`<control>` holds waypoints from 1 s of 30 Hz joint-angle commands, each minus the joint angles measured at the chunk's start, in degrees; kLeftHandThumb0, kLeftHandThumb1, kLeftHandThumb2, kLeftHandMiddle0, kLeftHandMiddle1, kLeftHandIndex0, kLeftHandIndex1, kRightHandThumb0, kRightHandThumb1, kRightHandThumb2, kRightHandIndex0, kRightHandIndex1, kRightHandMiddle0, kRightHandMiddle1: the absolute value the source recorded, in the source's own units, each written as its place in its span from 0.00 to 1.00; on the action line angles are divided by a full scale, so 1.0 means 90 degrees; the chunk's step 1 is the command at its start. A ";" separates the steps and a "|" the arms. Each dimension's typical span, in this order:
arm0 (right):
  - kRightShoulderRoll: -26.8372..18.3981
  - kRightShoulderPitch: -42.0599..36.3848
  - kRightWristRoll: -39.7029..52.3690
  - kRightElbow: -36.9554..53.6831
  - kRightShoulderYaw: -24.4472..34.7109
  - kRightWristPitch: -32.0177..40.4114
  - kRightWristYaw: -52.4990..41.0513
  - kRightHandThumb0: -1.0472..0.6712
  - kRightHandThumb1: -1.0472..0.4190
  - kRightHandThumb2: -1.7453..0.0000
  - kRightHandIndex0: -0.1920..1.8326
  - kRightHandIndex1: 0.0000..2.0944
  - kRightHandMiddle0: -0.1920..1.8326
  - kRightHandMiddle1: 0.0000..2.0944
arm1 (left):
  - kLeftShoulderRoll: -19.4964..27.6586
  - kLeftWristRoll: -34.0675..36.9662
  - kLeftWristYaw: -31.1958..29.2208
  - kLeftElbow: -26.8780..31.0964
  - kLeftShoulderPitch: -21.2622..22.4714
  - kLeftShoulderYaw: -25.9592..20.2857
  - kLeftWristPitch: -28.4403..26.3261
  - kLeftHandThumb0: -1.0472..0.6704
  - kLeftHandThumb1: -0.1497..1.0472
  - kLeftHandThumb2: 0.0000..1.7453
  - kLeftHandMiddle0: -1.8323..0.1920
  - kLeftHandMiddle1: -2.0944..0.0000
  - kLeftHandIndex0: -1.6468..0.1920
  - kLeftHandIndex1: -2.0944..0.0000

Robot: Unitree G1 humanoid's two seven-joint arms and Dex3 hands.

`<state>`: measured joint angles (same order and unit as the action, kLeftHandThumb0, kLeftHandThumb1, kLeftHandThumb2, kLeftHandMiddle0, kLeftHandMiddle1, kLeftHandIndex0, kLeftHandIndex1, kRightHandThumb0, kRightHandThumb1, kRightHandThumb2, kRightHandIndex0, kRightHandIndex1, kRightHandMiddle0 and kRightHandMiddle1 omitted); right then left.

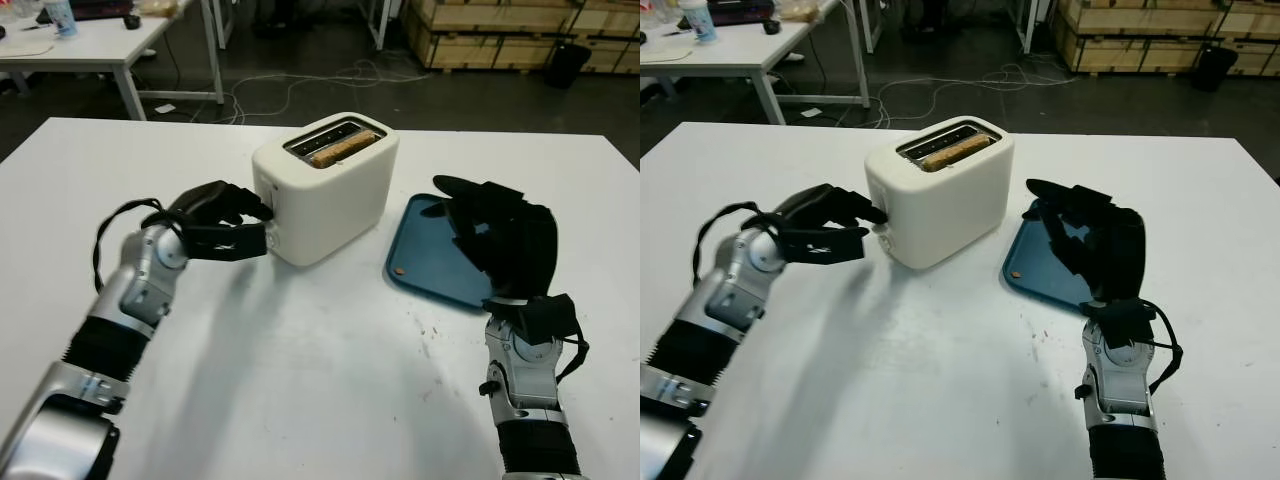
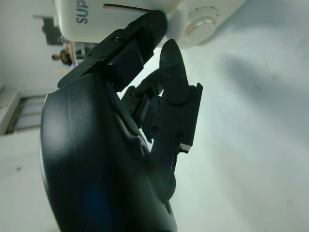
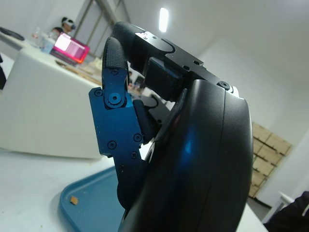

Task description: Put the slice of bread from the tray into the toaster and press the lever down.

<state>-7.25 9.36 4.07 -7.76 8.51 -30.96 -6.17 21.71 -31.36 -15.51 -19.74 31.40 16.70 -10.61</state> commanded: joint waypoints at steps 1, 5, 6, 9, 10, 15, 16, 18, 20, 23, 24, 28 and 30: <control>-0.0056 0.0037 -0.0030 0.0101 0.0053 -0.0177 0.0053 0.37 0.09 0.85 0.53 0.46 0.65 0.00 | -0.1110 -0.0243 -0.0625 -0.0823 -0.0621 0.1266 -0.0574 0.45 0.89 0.30 0.49 0.79 0.39 0.95; -0.0108 0.0066 0.0028 0.0054 0.0061 -0.0205 -0.0022 0.37 0.09 0.85 0.53 0.46 0.65 0.00 | -0.1322 -0.0313 -0.0685 -0.0697 -0.0647 0.1378 -0.1147 0.43 0.89 0.30 0.47 0.80 0.38 0.96; -0.0115 0.0070 0.0033 0.0046 0.0057 -0.0209 -0.0030 0.38 0.09 0.85 0.53 0.46 0.65 0.00 | -0.1352 -0.0324 -0.0687 -0.0680 -0.0650 0.1392 -0.1218 0.43 0.89 0.30 0.46 0.80 0.36 0.95; -0.0108 0.0074 0.0031 0.0067 0.0031 -0.0165 -0.0032 0.38 0.09 0.85 0.53 0.46 0.65 0.00 | -0.1467 -0.0254 -0.0730 -0.0692 -0.0642 0.1357 -0.1392 0.44 0.89 0.32 0.47 0.81 0.37 0.97; -0.0106 0.0073 0.0037 0.0088 0.0019 -0.0136 -0.0042 0.38 0.09 0.85 0.53 0.46 0.65 0.00 | -0.1508 -0.0232 -0.0752 -0.0701 -0.0636 0.1352 -0.1457 0.44 0.89 0.32 0.48 0.81 0.39 0.97; -0.0134 0.0074 0.0030 0.0089 0.0000 -0.0143 -0.0089 0.38 0.09 0.85 0.53 0.47 0.64 0.00 | -0.1616 -0.0199 -0.0729 -0.0729 -0.0705 0.1336 -0.1511 0.43 0.89 0.33 0.47 0.80 0.37 0.97; -0.0138 0.0072 0.0030 0.0096 0.0002 -0.0130 -0.0093 0.38 0.09 0.85 0.53 0.47 0.65 0.00 | -0.1622 -0.0195 -0.0725 -0.0735 -0.0723 0.1334 -0.1501 0.43 0.89 0.33 0.46 0.79 0.37 0.97; -0.0146 0.0070 0.0030 0.0104 0.0005 -0.0104 -0.0109 0.38 0.09 0.85 0.53 0.47 0.65 0.00 | -0.1602 -0.0167 -0.0731 -0.0693 -0.0769 0.1316 -0.1459 0.43 0.89 0.32 0.48 0.74 0.36 0.97; -0.0149 0.0071 0.0022 0.0095 0.0006 -0.0105 -0.0120 0.38 0.09 0.85 0.53 0.47 0.65 0.00 | -0.1532 -0.0131 -0.0772 -0.0512 -0.0826 0.1284 -0.1458 0.43 0.89 0.32 0.51 0.67 0.35 0.97; -0.0123 0.0069 0.0065 0.0088 -0.0010 -0.0086 -0.0146 0.38 0.09 0.85 0.53 0.46 0.65 0.00 | -0.1263 -0.0019 -0.0827 0.0386 -0.1044 0.1132 -0.1488 0.43 0.89 0.34 0.58 0.68 0.41 0.99; -0.0109 0.0069 0.0102 0.0073 -0.0017 -0.0084 -0.0168 0.38 0.09 0.85 0.53 0.46 0.65 0.00 | -0.1184 0.0079 -0.0795 0.0782 -0.1175 0.1013 -0.1473 0.42 0.89 0.35 0.59 0.70 0.43 1.00; -0.0060 0.0052 0.0175 0.0052 -0.0043 -0.0017 -0.0232 0.37 0.09 0.86 0.53 0.46 0.64 0.00 | -0.0979 0.0667 0.0081 0.2434 -0.2028 0.0236 -0.0468 0.45 0.89 0.35 0.65 0.75 0.49 1.00; -0.0045 0.0052 0.0181 0.0033 -0.0052 -0.0006 -0.0256 0.37 0.09 0.85 0.53 0.46 0.64 0.00 | -0.1168 0.1122 0.0677 0.2994 -0.2432 -0.0207 0.0069 0.44 0.89 0.33 0.50 0.32 0.52 1.00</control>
<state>-7.75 9.41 4.58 -7.65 8.26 -30.95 -8.26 15.40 -25.23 -9.63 3.88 11.19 13.66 -16.47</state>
